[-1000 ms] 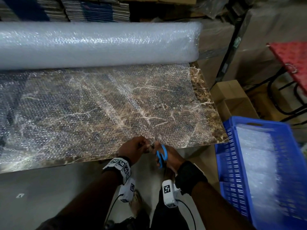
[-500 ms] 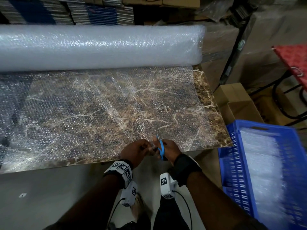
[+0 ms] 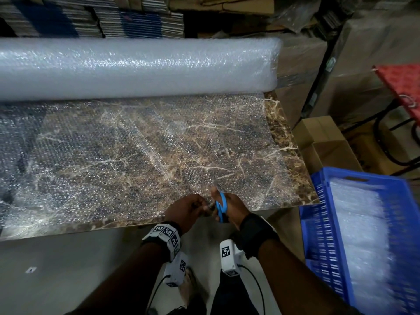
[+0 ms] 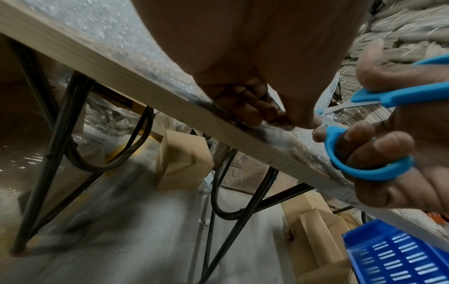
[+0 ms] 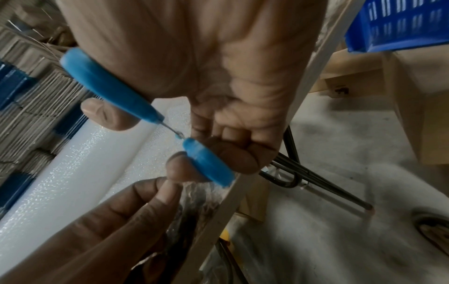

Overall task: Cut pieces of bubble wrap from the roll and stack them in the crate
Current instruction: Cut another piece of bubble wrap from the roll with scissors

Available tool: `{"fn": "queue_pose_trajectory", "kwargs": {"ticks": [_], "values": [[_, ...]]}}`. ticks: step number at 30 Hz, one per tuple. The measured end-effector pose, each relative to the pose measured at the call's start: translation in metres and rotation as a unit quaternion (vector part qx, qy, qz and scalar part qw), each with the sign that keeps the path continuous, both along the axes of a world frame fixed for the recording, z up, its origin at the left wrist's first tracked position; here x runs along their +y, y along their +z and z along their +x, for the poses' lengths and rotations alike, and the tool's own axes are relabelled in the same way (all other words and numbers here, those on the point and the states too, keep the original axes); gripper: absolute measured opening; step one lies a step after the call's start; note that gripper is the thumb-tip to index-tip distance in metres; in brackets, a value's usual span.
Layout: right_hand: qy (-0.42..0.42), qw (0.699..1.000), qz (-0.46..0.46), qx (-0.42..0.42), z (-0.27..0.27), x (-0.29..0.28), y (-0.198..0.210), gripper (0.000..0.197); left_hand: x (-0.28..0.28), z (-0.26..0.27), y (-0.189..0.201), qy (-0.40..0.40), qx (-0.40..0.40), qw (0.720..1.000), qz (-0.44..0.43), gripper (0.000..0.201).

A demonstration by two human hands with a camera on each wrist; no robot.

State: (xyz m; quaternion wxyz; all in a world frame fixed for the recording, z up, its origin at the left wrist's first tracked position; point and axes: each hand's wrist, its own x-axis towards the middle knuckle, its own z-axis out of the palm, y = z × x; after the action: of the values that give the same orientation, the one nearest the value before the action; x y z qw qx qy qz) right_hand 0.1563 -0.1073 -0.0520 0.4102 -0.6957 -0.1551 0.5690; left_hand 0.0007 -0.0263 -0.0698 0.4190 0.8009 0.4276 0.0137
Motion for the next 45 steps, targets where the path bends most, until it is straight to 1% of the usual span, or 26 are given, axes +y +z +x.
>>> {"fn": "queue_pose_trajectory", "kwargs": {"ticks": [4,6,9,13,16,18,24,27,31,33,35,36,39,42,45], "values": [[-0.001,1.0,0.009,-0.013,0.006,0.011,0.007,0.059,0.0,0.0,-0.003,0.001,0.008,1.0,-0.005,0.009],[0.011,0.999,0.003,-0.03,0.01,0.016,0.01,0.058,0.001,0.0,-0.006,0.002,0.009,1.0,-0.005,0.01],[0.021,0.999,0.0,-0.036,0.015,0.023,0.009,0.06,0.001,0.0,-0.007,0.002,0.005,1.0,0.0,0.011],[0.019,0.999,0.008,-0.051,0.017,0.029,0.004,0.059,0.003,0.0,-0.011,0.0,0.013,1.0,-0.008,0.014],[0.02,0.998,0.011,-0.054,0.018,0.028,0.002,0.047,0.004,-0.001,-0.013,0.004,0.014,1.0,-0.005,0.014],[0.019,0.999,0.013,-0.049,0.018,0.028,0.001,0.044,0.003,0.0,-0.012,0.002,0.017,1.0,-0.003,0.013],[0.027,0.999,0.006,-0.017,0.021,0.029,0.008,0.056,0.003,0.0,-0.012,-0.001,0.006,1.0,-0.011,0.01],[0.04,0.999,0.005,-0.031,0.021,0.03,0.007,0.059,0.003,0.0,-0.01,-0.007,0.009,1.0,-0.006,0.011],[0.03,0.999,0.012,-0.037,0.023,0.041,0.005,0.062,0.003,-0.001,-0.01,-0.008,0.01,1.0,-0.003,0.012],[0.029,0.999,0.014,-0.03,0.024,0.046,0.007,0.058,0.002,-0.001,-0.01,-0.006,0.013,1.0,0.002,0.014],[0.017,0.999,0.023,-0.018,0.026,0.05,0.011,0.049,0.002,0.0,-0.01,0.001,0.016,1.0,0.004,0.015],[0.017,0.999,0.024,-0.022,0.027,0.052,0.012,0.048,0.001,0.0,-0.009,0.001,0.018,1.0,0.006,0.015],[0.033,0.997,0.015,-0.071,0.029,0.052,0.009,0.051,0.0,0.001,-0.007,-0.004,0.016,1.0,0.007,0.012],[0.046,0.995,0.007,-0.093,0.029,0.053,0.0,0.051,0.001,0.001,-0.006,0.001,0.011,1.0,-0.001,0.015],[0.052,0.995,0.014,-0.085,0.029,0.051,-0.006,0.056,0.001,0.001,-0.007,0.003,0.018,1.0,-0.001,0.014]]}}
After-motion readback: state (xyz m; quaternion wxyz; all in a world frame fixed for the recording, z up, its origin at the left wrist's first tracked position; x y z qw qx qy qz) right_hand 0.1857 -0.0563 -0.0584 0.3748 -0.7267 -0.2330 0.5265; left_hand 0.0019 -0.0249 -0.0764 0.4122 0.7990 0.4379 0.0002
